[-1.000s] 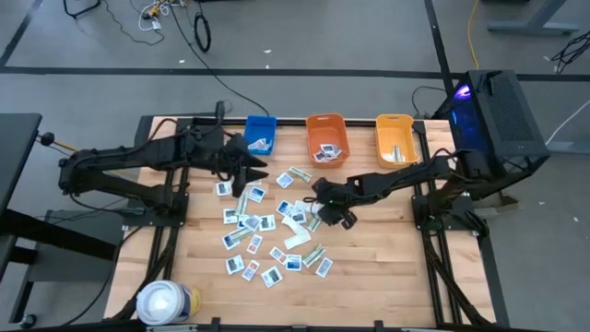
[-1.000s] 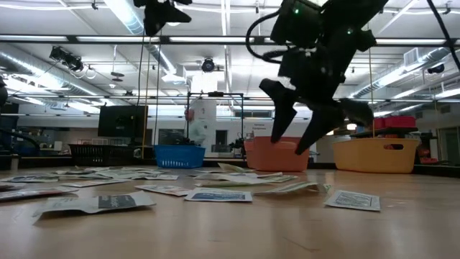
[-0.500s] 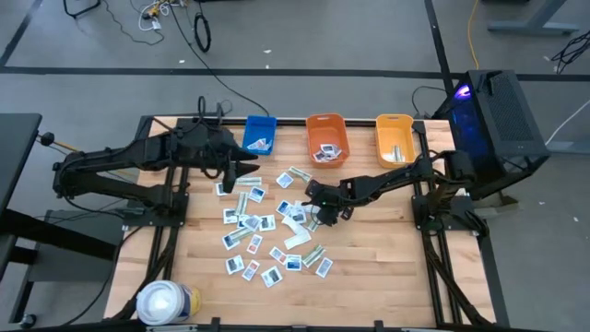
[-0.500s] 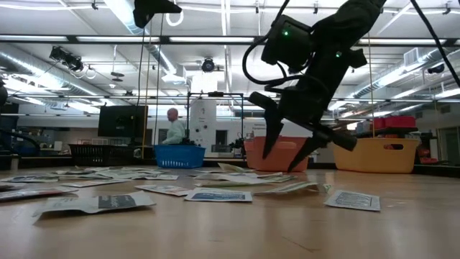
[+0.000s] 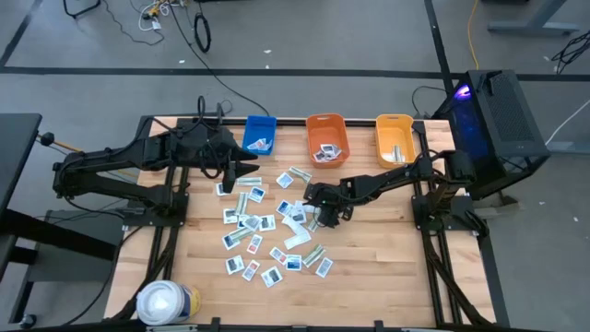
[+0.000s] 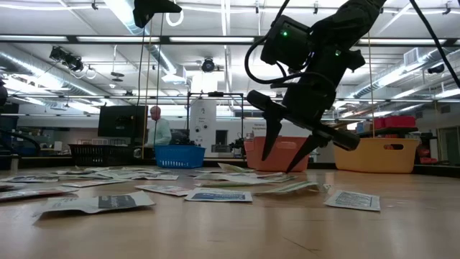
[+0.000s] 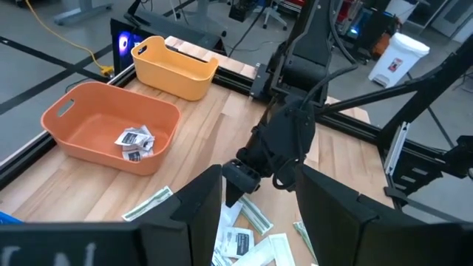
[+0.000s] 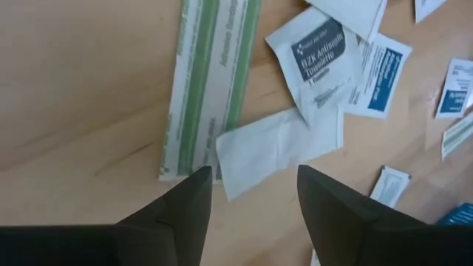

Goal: Pick & Place First Aid Supplies
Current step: Put the bandage into the yellow bin

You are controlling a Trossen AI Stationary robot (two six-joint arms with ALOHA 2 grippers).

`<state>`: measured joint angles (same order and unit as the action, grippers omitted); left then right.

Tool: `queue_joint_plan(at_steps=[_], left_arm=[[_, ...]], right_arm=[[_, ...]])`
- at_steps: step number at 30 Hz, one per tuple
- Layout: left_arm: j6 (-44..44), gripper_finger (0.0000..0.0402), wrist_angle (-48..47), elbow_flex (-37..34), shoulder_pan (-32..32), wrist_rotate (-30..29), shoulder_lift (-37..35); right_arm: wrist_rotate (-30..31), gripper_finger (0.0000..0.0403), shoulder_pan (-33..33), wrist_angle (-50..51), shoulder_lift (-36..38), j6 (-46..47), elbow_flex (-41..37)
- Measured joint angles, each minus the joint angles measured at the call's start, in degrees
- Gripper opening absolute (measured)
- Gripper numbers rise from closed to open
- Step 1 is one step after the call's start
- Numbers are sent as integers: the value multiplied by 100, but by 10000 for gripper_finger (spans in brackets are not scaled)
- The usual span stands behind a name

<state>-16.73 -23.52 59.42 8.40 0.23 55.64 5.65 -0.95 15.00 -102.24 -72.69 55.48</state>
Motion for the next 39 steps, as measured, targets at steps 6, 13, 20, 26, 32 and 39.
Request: queue_joint_plan(at_steps=[6, 13, 20, 26, 32, 39], left_arm=[[0, 177, -30, -1, 0, 1, 0], [-20, 177, -41, 0, 0, 5, 2], [-20, 177, -43, 0, 0, 4, 2], [-23, 177, -42, -1, -1, 4, 2], [-63, 177, -43, -2, -2, 4, 2], [-65, 177, -41, 0, 0, 2, 2]], right_arm=[[-22, 201, 2, -11, -37, -164, 0], [329, 201, -4, -218, -283, -282, 27], [387, 201, 2, -464, -302, -284, 13], [265, 171, 2, -396, -303, -258, 11], [113, 103, 2, -360, -312, -240, 4], [46, 15, 2, -327, -321, -100, -5]])
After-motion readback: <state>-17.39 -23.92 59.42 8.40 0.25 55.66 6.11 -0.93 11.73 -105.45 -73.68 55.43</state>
